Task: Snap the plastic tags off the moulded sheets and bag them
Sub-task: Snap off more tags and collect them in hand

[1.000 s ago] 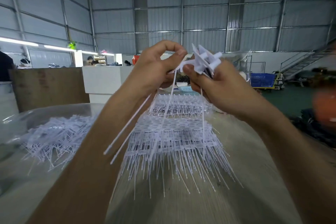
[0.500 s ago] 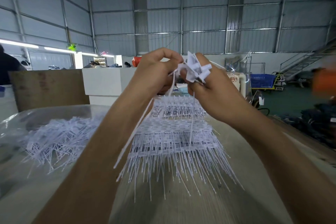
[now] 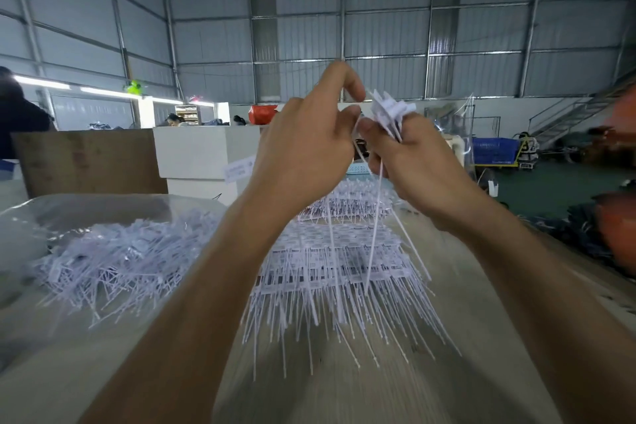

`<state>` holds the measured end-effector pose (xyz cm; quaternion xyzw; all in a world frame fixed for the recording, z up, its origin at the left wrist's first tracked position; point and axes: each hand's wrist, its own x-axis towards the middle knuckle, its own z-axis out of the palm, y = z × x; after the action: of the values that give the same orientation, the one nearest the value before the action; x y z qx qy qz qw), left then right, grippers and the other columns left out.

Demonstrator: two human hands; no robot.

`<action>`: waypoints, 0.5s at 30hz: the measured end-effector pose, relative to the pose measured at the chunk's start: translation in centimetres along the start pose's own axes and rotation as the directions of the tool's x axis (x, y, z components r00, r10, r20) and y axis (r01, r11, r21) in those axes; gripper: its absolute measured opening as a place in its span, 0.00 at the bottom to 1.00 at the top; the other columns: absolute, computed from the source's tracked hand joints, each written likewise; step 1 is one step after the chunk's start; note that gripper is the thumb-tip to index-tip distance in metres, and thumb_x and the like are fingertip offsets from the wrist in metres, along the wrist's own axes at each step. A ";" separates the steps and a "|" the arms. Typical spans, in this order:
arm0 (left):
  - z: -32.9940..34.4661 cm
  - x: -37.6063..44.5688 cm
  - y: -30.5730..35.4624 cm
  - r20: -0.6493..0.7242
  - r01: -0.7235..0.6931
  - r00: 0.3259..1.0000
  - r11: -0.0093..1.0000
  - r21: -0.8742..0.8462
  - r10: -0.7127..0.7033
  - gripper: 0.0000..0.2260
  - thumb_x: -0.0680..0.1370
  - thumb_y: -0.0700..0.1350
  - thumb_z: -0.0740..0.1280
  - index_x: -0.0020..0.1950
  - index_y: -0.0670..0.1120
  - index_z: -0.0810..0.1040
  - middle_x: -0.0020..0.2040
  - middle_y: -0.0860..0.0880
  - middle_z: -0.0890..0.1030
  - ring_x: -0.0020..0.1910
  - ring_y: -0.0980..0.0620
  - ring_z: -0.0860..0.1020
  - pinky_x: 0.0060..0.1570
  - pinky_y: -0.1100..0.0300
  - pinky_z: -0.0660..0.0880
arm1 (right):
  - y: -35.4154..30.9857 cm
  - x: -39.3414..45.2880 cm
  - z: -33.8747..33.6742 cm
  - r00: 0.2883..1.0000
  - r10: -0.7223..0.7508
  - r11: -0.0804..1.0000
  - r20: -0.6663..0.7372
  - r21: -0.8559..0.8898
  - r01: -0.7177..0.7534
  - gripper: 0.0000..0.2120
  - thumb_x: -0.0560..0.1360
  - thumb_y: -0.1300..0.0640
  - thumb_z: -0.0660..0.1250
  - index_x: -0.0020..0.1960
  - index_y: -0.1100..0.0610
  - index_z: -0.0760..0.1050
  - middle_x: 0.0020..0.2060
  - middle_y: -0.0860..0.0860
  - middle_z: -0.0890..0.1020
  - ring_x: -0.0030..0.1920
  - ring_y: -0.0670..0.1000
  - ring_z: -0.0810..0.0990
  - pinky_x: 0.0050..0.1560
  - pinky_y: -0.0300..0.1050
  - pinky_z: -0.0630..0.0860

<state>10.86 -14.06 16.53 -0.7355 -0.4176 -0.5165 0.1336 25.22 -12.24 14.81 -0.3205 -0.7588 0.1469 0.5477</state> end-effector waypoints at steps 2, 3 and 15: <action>-0.1 -0.1 0.1 0.003 -0.021 1.000 0.998 -0.054 0.021 0.07 0.83 0.45 0.62 0.56 0.56 0.68 0.46 0.45 0.84 0.34 0.47 0.81 0.36 0.43 0.79 | -0.1 0.0 -0.2 1.000 0.030 0.998 -0.001 0.053 -0.029 0.15 0.84 0.48 0.60 0.38 0.46 0.72 0.24 0.43 0.74 0.21 0.40 0.68 0.25 0.36 0.63; -0.1 -0.1 0.2 0.005 -0.026 1.000 0.996 -0.080 0.026 0.07 0.83 0.44 0.62 0.57 0.55 0.68 0.46 0.43 0.84 0.35 0.46 0.82 0.35 0.42 0.79 | 0.0 0.0 -0.2 0.999 0.036 0.997 -0.010 0.069 -0.036 0.15 0.84 0.48 0.60 0.38 0.46 0.72 0.24 0.43 0.74 0.20 0.40 0.68 0.24 0.34 0.63; 0.3 -0.6 0.8 0.152 0.021 0.987 0.910 -0.414 0.047 0.10 0.83 0.36 0.56 0.59 0.49 0.66 0.32 0.38 0.70 0.28 0.49 0.66 0.27 0.56 0.66 | 1.7 0.7 -3.3 0.975 0.047 0.991 -0.217 0.129 -0.019 0.11 0.85 0.48 0.59 0.45 0.48 0.72 0.31 0.49 0.77 0.24 0.40 0.72 0.26 0.37 0.67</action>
<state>11.58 -14.61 16.05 -0.7886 -0.3030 -0.5321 -0.0555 28.68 -10.95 15.54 -0.3120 -0.6774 0.1675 0.6447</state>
